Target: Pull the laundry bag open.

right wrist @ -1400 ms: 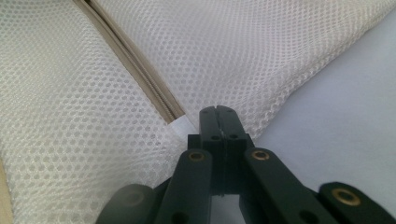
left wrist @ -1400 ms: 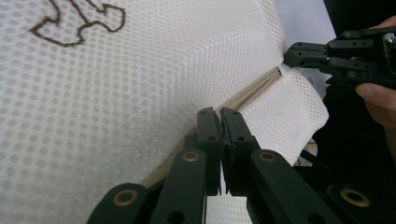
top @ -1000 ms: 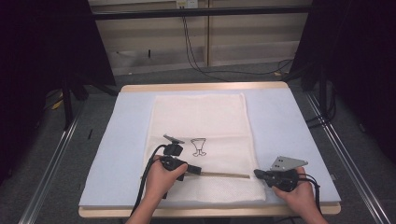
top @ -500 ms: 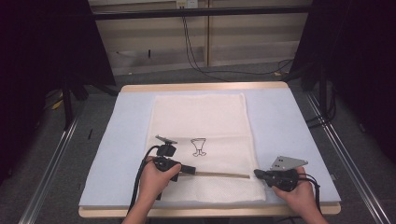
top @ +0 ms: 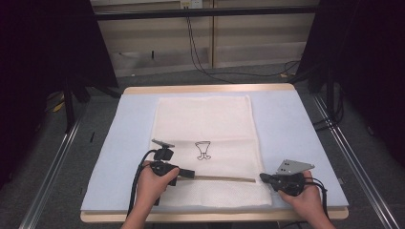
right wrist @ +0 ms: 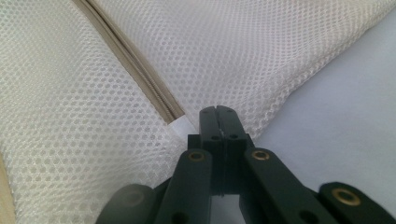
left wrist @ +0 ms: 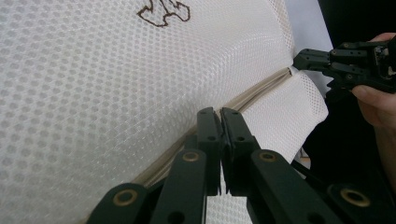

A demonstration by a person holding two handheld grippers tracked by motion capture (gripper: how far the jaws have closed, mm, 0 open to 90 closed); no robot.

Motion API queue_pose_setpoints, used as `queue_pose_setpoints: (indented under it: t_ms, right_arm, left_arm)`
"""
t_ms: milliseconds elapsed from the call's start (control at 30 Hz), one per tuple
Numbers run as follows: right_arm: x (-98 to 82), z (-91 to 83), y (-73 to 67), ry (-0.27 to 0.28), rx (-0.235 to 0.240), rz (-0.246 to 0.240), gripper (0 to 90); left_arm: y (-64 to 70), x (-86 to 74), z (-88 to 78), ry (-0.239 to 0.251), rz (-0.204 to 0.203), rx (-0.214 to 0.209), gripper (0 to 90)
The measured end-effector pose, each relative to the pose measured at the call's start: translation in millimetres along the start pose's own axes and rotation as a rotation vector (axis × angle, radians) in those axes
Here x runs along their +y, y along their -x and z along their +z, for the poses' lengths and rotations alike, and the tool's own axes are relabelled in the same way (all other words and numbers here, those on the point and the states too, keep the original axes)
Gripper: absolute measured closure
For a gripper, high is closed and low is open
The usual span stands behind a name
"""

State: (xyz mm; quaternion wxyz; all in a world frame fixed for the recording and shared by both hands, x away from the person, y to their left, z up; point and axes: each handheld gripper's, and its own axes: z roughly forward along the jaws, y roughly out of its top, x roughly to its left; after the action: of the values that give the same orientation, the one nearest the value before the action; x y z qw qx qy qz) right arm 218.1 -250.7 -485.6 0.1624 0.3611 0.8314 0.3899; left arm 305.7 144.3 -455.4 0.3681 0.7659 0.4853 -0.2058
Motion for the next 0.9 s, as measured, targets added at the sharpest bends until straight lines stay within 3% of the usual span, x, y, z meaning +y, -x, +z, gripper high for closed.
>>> queue_pose_setpoints:
  t_ms: [633,700,900]
  right_arm:
    - [0.1,-0.1,-1.8,-0.003,-0.008,-0.021,90.0]
    - [0.1,0.0,-1.6,-0.003,-0.007,-0.021,90.0]
    - [0.2,0.0,0.6,-0.002,0.007,-0.01,90.0]
  left_arm:
    - [-19.4,-16.3,-31.9,0.053,-0.06,0.027,87.5]
    - [-21.0,-17.1,-34.2,0.053,-0.048,0.039,87.5]
    - [-25.7,-24.4,-45.5,0.074,-0.076,0.068,87.5]
